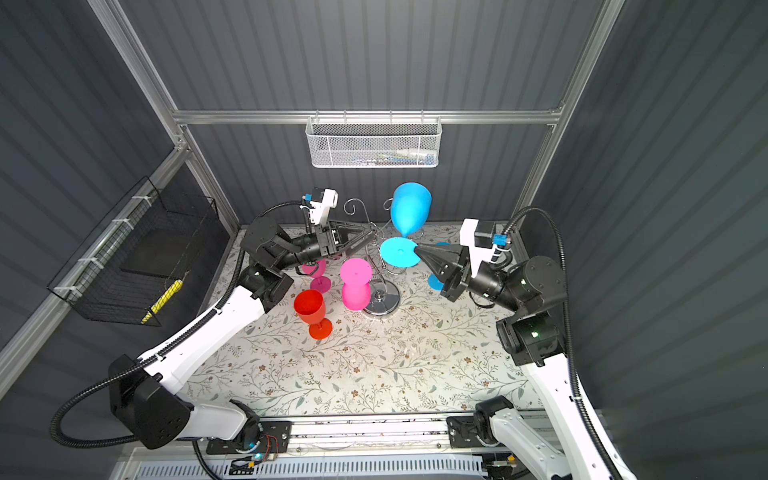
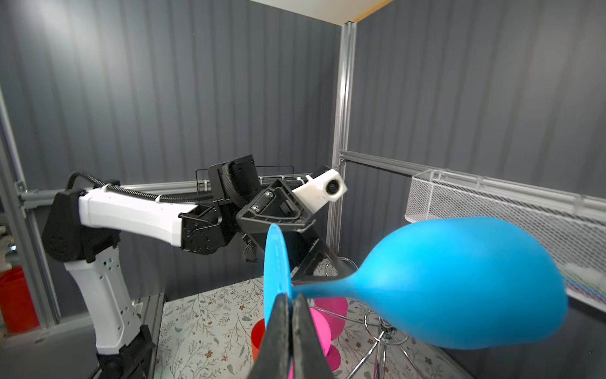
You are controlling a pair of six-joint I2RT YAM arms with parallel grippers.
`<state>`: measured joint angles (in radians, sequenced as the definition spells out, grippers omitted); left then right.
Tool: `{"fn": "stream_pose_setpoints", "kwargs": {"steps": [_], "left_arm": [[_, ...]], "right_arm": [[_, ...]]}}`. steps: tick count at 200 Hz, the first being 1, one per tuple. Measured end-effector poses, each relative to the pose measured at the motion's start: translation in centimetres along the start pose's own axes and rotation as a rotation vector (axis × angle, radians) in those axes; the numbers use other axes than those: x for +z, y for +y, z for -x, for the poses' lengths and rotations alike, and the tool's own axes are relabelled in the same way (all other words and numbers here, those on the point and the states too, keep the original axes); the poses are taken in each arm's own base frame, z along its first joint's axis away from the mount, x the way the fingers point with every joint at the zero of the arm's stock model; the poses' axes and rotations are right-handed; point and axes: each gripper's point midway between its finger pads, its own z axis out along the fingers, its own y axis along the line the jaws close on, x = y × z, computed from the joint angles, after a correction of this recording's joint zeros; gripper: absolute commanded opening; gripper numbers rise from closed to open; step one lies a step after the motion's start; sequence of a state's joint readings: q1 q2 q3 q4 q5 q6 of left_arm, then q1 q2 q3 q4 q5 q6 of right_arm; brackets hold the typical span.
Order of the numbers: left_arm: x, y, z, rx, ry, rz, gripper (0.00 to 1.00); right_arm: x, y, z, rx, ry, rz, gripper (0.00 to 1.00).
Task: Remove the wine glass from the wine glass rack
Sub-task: 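Lift the blue glass off the rack with the right gripper while the left reaches in, then close the left gripper on the blue glass stem below the right gripper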
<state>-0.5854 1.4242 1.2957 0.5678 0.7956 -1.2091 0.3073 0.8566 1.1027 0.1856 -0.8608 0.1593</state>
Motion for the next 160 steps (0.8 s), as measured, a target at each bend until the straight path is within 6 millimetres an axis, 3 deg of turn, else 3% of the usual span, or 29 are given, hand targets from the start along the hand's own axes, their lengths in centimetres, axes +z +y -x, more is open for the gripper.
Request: {"fn": "stream_pose_setpoints", "kwargs": {"steps": [34, 60, 107, 160], "left_arm": [[1.2, -0.7, 0.0, -0.03, 0.003, -0.112, 0.82], [2.4, -1.2, -1.3, -0.058, 0.041, -0.167, 0.78], [3.4, -2.1, -3.9, -0.058, 0.124, -0.198, 0.72], [3.4, -2.4, -5.2, -0.01, 0.161, -0.162, 0.57]], "right_arm": [[0.4, 2.1, -0.1, -0.143, -0.007, 0.093, 0.0], [0.5, 3.0, -0.3, -0.225, -0.007, 0.125, 0.0], [0.5, 3.2, -0.9, -0.32, 0.007, 0.121, 0.0], [0.4, 3.3, -1.3, -0.375, 0.023, 0.108, 0.0]]}}
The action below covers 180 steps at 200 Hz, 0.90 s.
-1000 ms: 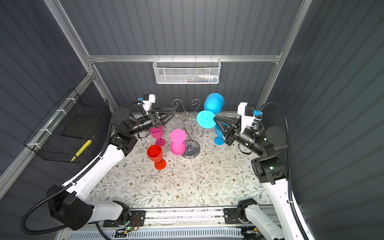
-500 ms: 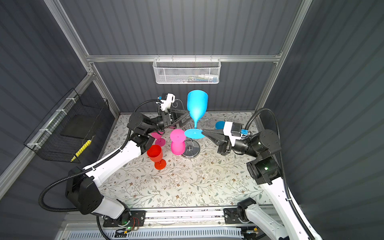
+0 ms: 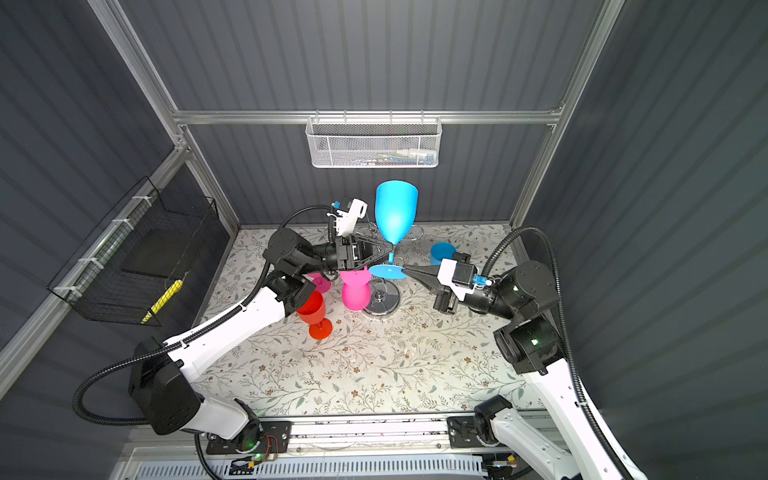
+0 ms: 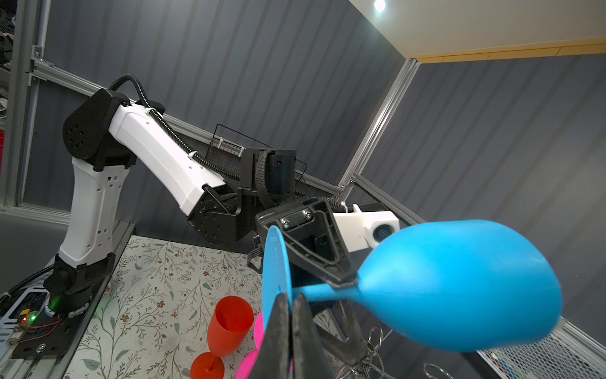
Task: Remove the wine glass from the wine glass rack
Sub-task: 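Close the left gripper on the blue glass stem below the right gripper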
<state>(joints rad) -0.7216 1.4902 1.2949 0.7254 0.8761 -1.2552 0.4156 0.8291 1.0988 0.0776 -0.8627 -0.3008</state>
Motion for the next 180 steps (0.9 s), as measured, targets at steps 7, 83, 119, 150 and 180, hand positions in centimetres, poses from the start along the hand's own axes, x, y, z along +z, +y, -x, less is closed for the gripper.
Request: {"fn": "stream_pose_setpoints", "kwargs": {"steps": [7, 83, 119, 150, 180], "left_arm": [[0.0, 0.0, -0.1, 0.01, 0.004, 0.006, 0.54], [0.2, -0.7, -0.6, 0.029, 0.019, -0.006, 0.42], [0.4, -0.6, -0.8, 0.008, 0.026, -0.015, 0.32], [0.4, -0.5, -0.9, -0.003, 0.035, -0.015, 0.16], [0.4, -0.2, -1.2, -0.022, 0.049, -0.005, 0.06]], "right_arm": [[0.0, 0.0, -0.1, -0.004, 0.003, 0.001, 0.0], [0.5, 0.8, -0.9, -0.051, 0.032, 0.014, 0.0], [0.7, 1.2, -1.2, -0.066, 0.047, 0.022, 0.0], [0.8, 1.3, -2.0, -0.076, 0.075, 0.018, 0.0], [0.9, 1.1, -2.6, -0.09, 0.098, 0.006, 0.0]]}}
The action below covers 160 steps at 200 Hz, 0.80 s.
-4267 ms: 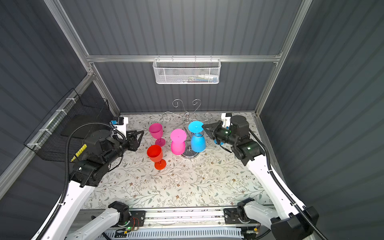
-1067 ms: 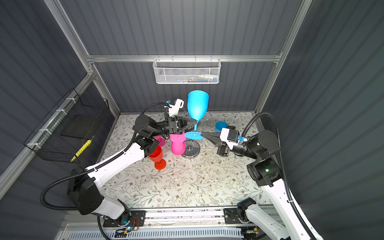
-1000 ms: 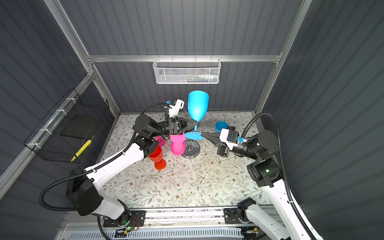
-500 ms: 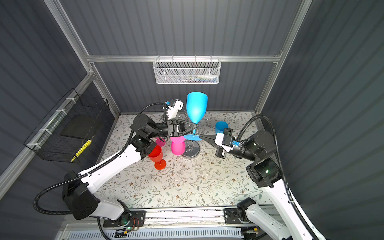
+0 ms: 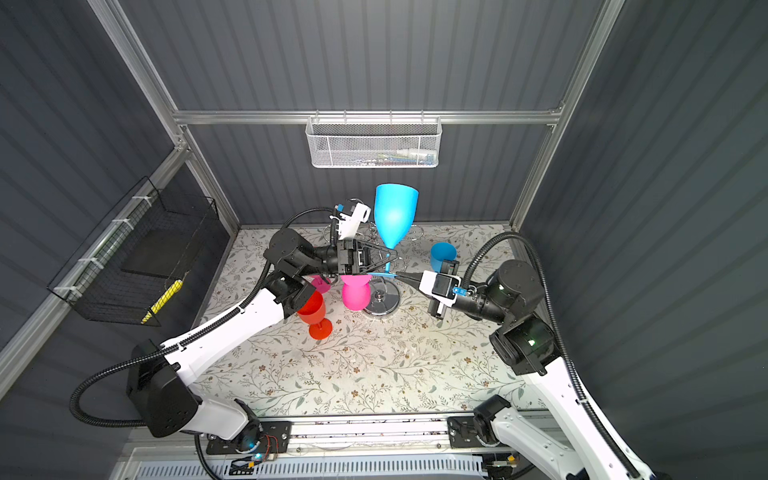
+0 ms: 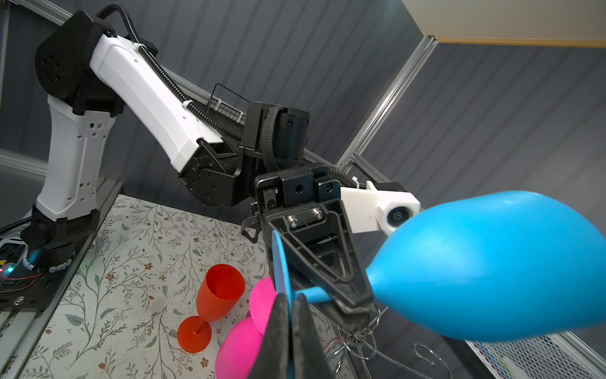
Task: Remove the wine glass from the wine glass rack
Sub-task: 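Close the left gripper on the blue glass stem below the right gripper, then open the right gripper and draw it back while the left gripper holds the blue glass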
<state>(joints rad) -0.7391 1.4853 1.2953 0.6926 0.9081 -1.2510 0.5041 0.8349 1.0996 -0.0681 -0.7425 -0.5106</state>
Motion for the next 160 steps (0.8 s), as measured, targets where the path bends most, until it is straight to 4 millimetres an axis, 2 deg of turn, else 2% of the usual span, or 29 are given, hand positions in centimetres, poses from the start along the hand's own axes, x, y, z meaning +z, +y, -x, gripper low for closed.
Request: {"fn": "stream_pose_setpoints", "kwargs": {"steps": [18, 36, 55, 59, 62, 63, 65, 94, 109, 124, 141, 160], "left_arm": [[0.0, 0.2, -0.1, -0.01, 0.004, 0.007, 0.0], [0.0, 0.5, -0.2, -0.019, 0.006, 0.016, 0.0], [0.0, 0.7, -0.2, -0.015, 0.003, 0.027, 0.0], [0.0, 0.8, -0.1, -0.011, 0.001, 0.029, 0.0], [0.0, 0.8, -0.1, -0.008, -0.001, 0.032, 0.0], [0.0, 0.9, -0.1, -0.006, -0.002, 0.032, 0.0], [0.0, 0.9, -0.1, -0.004, -0.003, 0.035, 0.0], [-0.2, 2.0, 0.4, 0.043, -0.026, 0.112, 0.0], [-0.2, 1.6, 1.5, 0.117, -0.048, 0.174, 0.0], [-0.6, 0.0, 3.0, 0.242, -0.082, 0.233, 0.0], [-1.7, -3.1, 4.6, 0.403, -0.134, 0.302, 0.0], [-3.4, -6.6, 6.1, 0.591, -0.193, 0.384, 0.0]], "right_arm": [[0.0, 0.0, -0.1, -0.006, 0.007, -0.002, 0.0], [0.1, 0.0, -0.3, -0.007, 0.015, -0.006, 0.01], [0.1, 0.1, -0.4, -0.006, 0.022, -0.009, 0.39], [0.1, 0.1, -0.4, 0.004, 0.022, -0.009, 0.55], [0.1, 0.1, -0.3, -0.003, 0.018, -0.009, 0.88], [0.1, 0.1, -0.3, -0.003, 0.017, -0.008, 0.93], [0.1, 0.1, -0.2, 0.001, 0.016, -0.008, 0.98], [-0.5, -0.2, 1.4, -0.009, -0.025, -0.045, 0.99], [-1.1, -0.8, 2.6, -0.016, -0.059, -0.087, 0.99], [-1.7, -1.3, 3.6, -0.014, -0.086, -0.129, 0.99], [-2.4, -2.0, 4.4, -0.004, -0.117, -0.19, 0.99], [-2.9, -3.0, 4.3, 0.043, -0.145, -0.268, 0.99]]}}
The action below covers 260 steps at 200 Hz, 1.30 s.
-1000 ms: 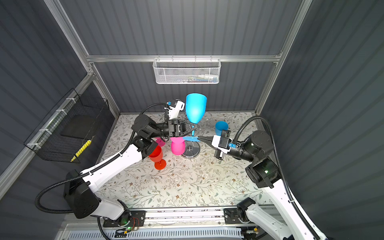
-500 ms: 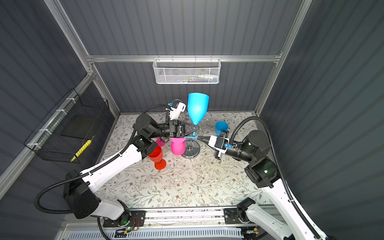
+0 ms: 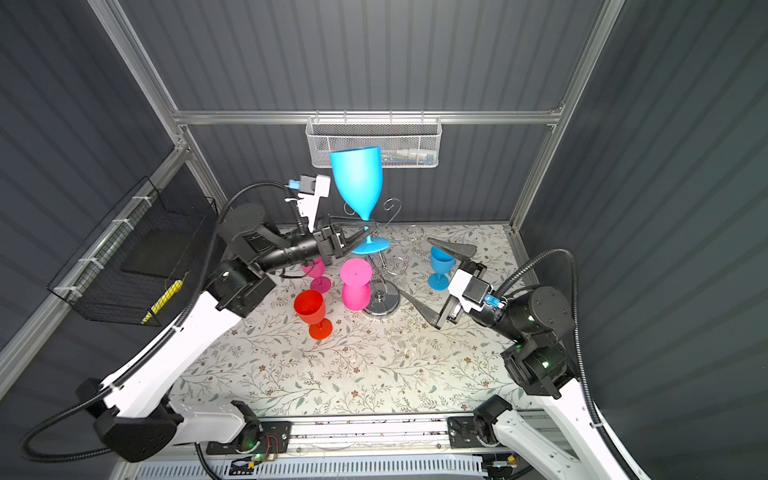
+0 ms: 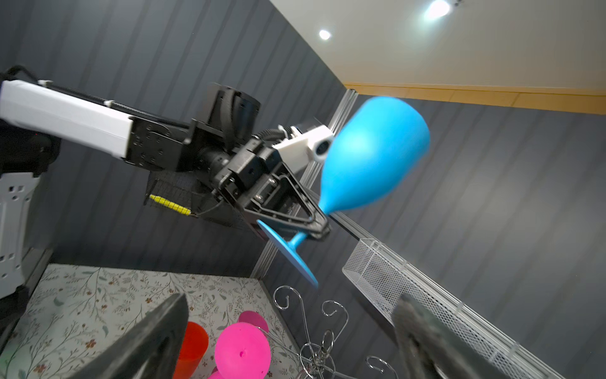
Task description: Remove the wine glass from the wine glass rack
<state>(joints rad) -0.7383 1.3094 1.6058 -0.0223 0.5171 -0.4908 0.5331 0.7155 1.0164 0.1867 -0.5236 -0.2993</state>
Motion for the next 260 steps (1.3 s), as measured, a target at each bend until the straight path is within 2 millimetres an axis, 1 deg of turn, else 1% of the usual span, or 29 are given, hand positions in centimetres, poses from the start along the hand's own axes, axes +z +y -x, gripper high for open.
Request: {"fn": "stream_pose_setpoints", "kwargs": {"steps": [9, 19, 33, 49, 61, 71, 84, 97, 116, 129, 146, 171, 181, 206, 236, 260], "left_arm": [[-1.1, -0.4, 1.3, 0.08, -0.028, 0.046, 0.0], [-2.1, -0.4, 2.2, 0.166, -0.047, 0.103, 0.0], [-3.2, 0.1, 2.6, 0.278, -0.045, 0.182, 0.0], [-4.0, 1.6, 2.0, 0.403, 0.003, 0.278, 0.0], [-4.3, 3.1, 1.0, 0.496, 0.065, 0.344, 0.0], [-4.6, 4.3, 0.2, 0.564, 0.119, 0.392, 0.0], [-5.0, 5.8, -0.8, 0.656, 0.191, 0.447, 0.0], [-5.6, 7.0, -1.6, 0.743, 0.254, 0.491, 0.0], [-6.2, 8.6, -2.5, 0.871, 0.336, 0.546, 0.0], [-6.6, 9.6, -3.3, 0.946, 0.395, 0.572, 0.0], [-7.1, 10.8, -4.3, 1.031, 0.47, 0.597, 0.0], [-7.6, 11.8, -4.6, 1.138, 0.539, 0.625, 0.0], [-7.7, 12.0, -4.7, 1.174, 0.561, 0.632, 0.0], [-7.7, 12.3, -5.2, 1.242, 0.604, 0.631, 0.0], [-7.5, 12.3, -5.8, 1.315, 0.641, 0.625, 0.0], [-7.3, 12.0, -5.6, 1.356, 0.646, 0.623, 0.0]], "right_arm": [[-0.1, -0.6, -0.3, 0.031, -0.011, -0.046, 0.99], [-0.1, -1.5, -0.8, 0.075, -0.018, -0.107, 0.99], [-0.4, -3.2, -1.4, 0.16, -0.029, -0.216, 0.99], [-1.0, -5.9, -2.1, 0.304, -0.034, -0.381, 0.99], [-1.8, -7.9, -2.8, 0.426, -0.024, -0.509, 0.99], [-2.4, -9.4, -2.8, 0.511, -0.019, -0.597, 0.99], [-3.0, -10.7, -2.4, 0.596, -0.02, -0.67, 0.99], [-3.2, -11.2, -1.7, 0.657, -0.027, -0.697, 0.99], [-3.3, -11.1, -1.3, 0.731, -0.03, -0.694, 0.99], [-2.9, -10.8, -1.4, 0.775, -0.011, -0.671, 0.99], [-1.6, -10.3, -1.9, 0.837, 0.05, -0.617, 0.99], [1.1, -9.6, -2.3, 0.93, 0.122, -0.524, 0.99], [1.8, -9.0, -3.1, 0.969, 0.153, -0.489, 0.99], [2.9, -7.4, -5.5, 1.06, 0.235, -0.433, 0.99], [4.0, -5.8, -7.7, 1.153, 0.299, -0.378, 0.99], [4.6, -4.8, -9.5, 1.218, 0.344, -0.354, 0.98]]}}
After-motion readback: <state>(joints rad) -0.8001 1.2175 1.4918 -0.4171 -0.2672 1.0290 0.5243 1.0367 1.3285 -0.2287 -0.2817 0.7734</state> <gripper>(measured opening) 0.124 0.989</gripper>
